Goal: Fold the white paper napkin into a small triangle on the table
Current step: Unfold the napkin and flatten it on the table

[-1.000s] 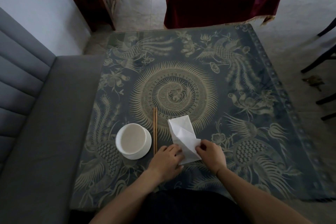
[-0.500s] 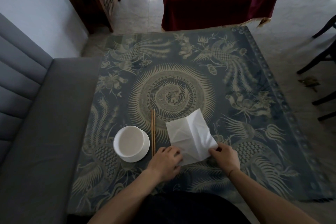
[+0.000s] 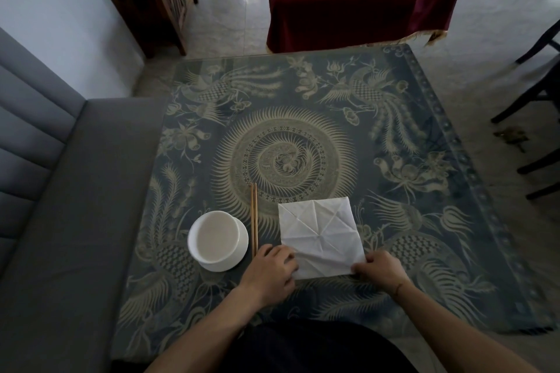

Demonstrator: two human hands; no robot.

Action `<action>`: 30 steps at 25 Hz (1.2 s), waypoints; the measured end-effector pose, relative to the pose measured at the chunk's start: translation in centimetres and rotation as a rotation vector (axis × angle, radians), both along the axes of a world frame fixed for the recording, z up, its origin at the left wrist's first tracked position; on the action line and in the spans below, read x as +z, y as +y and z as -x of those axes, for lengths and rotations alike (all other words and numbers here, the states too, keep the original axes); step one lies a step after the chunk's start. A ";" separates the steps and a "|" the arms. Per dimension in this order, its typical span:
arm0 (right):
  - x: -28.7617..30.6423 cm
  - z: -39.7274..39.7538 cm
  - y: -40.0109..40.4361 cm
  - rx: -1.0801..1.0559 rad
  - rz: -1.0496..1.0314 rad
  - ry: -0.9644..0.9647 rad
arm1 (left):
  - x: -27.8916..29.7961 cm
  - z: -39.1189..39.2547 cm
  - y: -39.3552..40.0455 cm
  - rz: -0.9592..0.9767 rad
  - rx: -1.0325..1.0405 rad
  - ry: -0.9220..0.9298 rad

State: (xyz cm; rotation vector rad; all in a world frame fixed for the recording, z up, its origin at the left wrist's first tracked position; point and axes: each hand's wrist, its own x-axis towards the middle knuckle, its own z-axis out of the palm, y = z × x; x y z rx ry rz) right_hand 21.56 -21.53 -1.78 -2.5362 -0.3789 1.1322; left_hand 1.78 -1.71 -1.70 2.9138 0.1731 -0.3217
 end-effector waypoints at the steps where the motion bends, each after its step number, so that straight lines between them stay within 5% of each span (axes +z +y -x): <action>1: -0.1 -0.1 -0.1 0.021 0.005 0.023 | 0.1 0.1 0.0 -0.011 -0.004 0.004; 6: 0.6 -0.7 -0.2 0.062 0.060 0.093 | 0.2 0.3 0.1 -0.020 0.002 0.017; 9: 1.9 -0.3 0.5 0.151 0.174 -0.345 | 0.4 -0.1 0.0 0.045 0.074 -0.103; 13: 2.1 1.6 2.7 0.449 -0.145 -0.689 | 0.3 -1.9 -0.5 0.093 0.169 -0.249; 20: -1.3 2.8 6.3 0.662 -0.136 -0.637 | -2.5 -6.8 -2.7 0.115 0.315 -0.155; 30: -5.3 1.1 6.1 0.661 -0.166 -0.652 | -5.6 -7.3 -2.3 0.035 0.314 -0.109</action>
